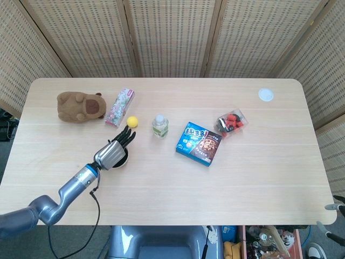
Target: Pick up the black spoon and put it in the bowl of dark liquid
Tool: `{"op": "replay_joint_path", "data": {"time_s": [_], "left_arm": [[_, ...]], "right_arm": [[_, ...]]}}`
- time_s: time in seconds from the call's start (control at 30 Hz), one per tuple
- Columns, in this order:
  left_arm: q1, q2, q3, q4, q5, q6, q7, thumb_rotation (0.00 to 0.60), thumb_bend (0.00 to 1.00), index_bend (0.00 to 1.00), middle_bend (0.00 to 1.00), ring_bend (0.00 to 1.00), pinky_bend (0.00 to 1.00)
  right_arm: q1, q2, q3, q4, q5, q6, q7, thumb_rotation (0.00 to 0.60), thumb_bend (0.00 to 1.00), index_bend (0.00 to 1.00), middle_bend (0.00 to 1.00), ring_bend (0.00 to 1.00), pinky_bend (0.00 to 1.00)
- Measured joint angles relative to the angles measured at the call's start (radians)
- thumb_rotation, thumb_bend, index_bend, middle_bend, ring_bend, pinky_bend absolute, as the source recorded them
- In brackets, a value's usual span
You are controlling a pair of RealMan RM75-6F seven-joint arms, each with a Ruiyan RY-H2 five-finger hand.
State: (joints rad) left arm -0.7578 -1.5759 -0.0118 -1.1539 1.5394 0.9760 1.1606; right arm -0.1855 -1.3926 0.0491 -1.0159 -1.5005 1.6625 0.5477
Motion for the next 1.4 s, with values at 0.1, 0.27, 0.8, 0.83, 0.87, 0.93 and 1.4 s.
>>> {"op": "replay_joint_path", "data": {"time_s": [0.1,0.27,0.8,0.83,0.87,0.93,1.4], "left_arm": [[-0.002,-0.016,-0.003,0.001,-0.003,0.001,0.008,0.6,0.47,0.58,0.0,0.0,0.0],[-0.008,-0.048,-0.019,0.005,-0.018,0.004,0.045,0.6,0.47,0.57,0.0,0.0,0.0],[-0.011,-0.049,-0.039,0.039,-0.064,0.014,0.068,0.6,0.47,0.57,0.0,0.0,0.0],[-0.009,-0.046,-0.034,0.038,-0.061,0.016,0.067,0.6,0.47,0.58,0.0,0.0,0.0],[-0.004,-0.04,-0.027,0.035,-0.059,0.018,0.066,0.6,0.47,0.57,0.0,0.0,0.0],[0.002,-0.028,-0.014,0.025,-0.049,0.025,0.064,0.6,0.47,0.57,0.0,0.0,0.0],[0.007,-0.049,0.0,-0.008,-0.024,0.037,0.085,0.6,0.47,0.57,0.0,0.0,0.0]], "right_arm": [[-0.003,-0.001,0.001,0.005,0.003,0.0,0.005,0.6,0.3,0.47,0.34,0.22,0.31],[-0.009,-0.004,0.003,0.016,0.009,0.001,0.017,0.6,0.3,0.47,0.34,0.22,0.31],[-0.012,-0.008,0.006,0.025,0.011,-0.003,0.022,0.6,0.3,0.47,0.34,0.22,0.31],[-0.012,-0.008,0.005,0.025,0.01,-0.003,0.022,0.6,0.3,0.47,0.34,0.22,0.31],[-0.011,-0.008,0.006,0.025,0.01,-0.003,0.022,0.6,0.3,0.47,0.34,0.22,0.31],[-0.011,-0.009,0.006,0.026,0.009,-0.003,0.022,0.6,0.3,0.47,0.34,0.22,0.31],[-0.014,-0.005,0.007,0.017,0.007,0.003,0.018,0.6,0.3,0.47,0.34,0.22,0.31]]}}
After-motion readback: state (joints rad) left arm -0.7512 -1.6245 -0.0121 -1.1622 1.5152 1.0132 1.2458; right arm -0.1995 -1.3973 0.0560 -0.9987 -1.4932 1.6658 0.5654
